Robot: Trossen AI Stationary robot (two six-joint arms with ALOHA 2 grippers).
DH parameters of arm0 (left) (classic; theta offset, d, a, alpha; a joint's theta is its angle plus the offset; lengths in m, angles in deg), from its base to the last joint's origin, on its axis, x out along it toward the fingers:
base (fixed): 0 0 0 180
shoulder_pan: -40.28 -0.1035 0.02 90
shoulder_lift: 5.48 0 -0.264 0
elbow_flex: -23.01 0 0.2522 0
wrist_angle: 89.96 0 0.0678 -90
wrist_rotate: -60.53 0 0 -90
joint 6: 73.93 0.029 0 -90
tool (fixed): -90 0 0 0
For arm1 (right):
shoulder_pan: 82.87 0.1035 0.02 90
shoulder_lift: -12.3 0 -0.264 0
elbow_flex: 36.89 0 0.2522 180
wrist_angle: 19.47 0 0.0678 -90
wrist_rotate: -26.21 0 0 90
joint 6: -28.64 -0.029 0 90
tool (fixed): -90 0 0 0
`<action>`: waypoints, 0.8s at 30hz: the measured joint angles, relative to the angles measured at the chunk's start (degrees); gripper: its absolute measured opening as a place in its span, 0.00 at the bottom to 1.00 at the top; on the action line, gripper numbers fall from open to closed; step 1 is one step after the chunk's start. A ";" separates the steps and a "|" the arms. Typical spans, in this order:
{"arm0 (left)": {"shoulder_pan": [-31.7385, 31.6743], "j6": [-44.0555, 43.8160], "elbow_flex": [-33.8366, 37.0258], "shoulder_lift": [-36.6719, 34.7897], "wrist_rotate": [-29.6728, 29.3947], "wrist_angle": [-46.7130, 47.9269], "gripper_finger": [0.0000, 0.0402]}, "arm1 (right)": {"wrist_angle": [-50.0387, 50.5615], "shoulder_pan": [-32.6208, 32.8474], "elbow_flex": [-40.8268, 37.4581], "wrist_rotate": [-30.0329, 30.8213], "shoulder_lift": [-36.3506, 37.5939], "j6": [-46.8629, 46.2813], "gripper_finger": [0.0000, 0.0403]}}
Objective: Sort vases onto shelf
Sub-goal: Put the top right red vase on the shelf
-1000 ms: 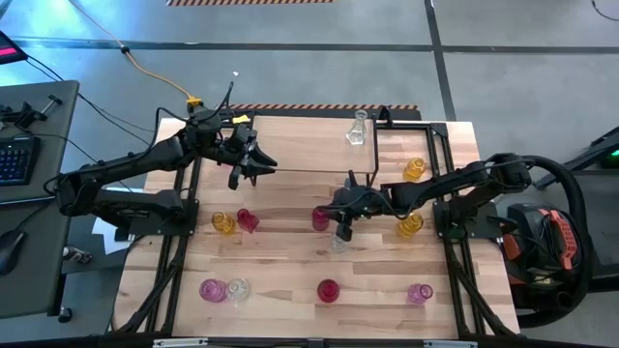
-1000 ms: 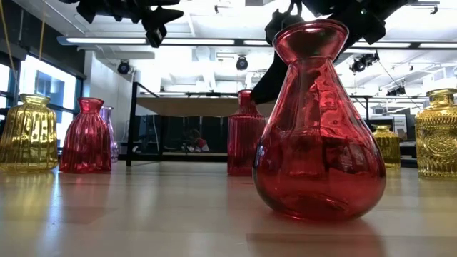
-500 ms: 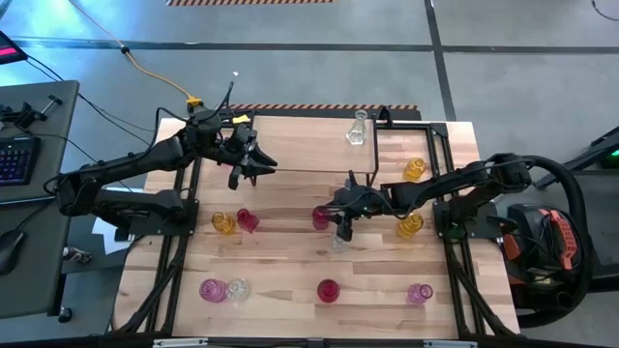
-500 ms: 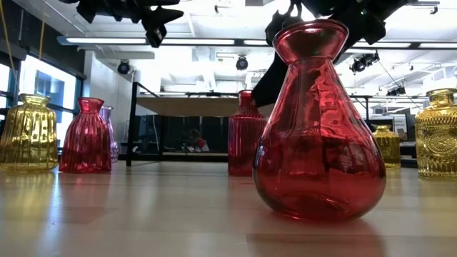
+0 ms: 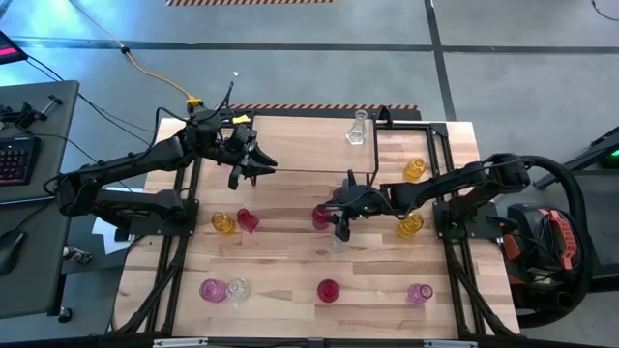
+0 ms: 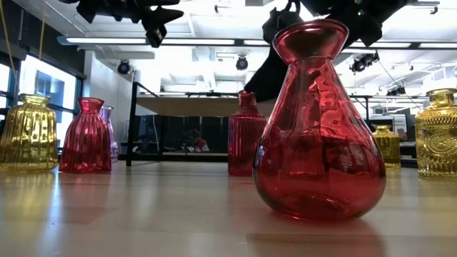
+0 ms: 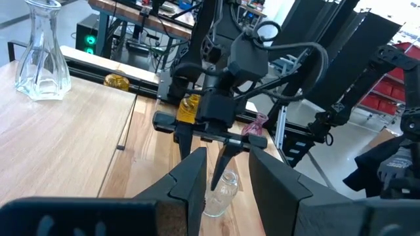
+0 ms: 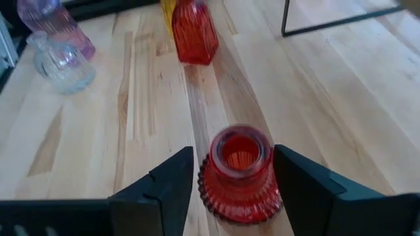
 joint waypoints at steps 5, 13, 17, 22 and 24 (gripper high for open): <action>0.00 0.00 0.02 -0.02 0.00 0.17 0.27 | -2.49 0.00 0.00 -0.20 -1.15 -0.44 0.47; 0.00 1.20 0.04 -0.02 0.00 0.24 0.27 | -2.89 -0.37 0.00 1.66 -1.16 -0.04 0.47; 0.00 1.44 0.04 -0.02 0.00 0.25 0.27 | -2.89 -0.37 0.00 2.13 -1.16 -0.20 0.47; 0.00 1.46 0.04 -0.02 0.00 0.24 0.27 | -2.88 -0.37 0.00 1.54 -1.16 -0.20 0.45; 0.00 1.46 0.04 -0.02 0.00 0.22 0.27 | -2.86 -0.37 0.00 0.98 -1.16 -0.20 0.43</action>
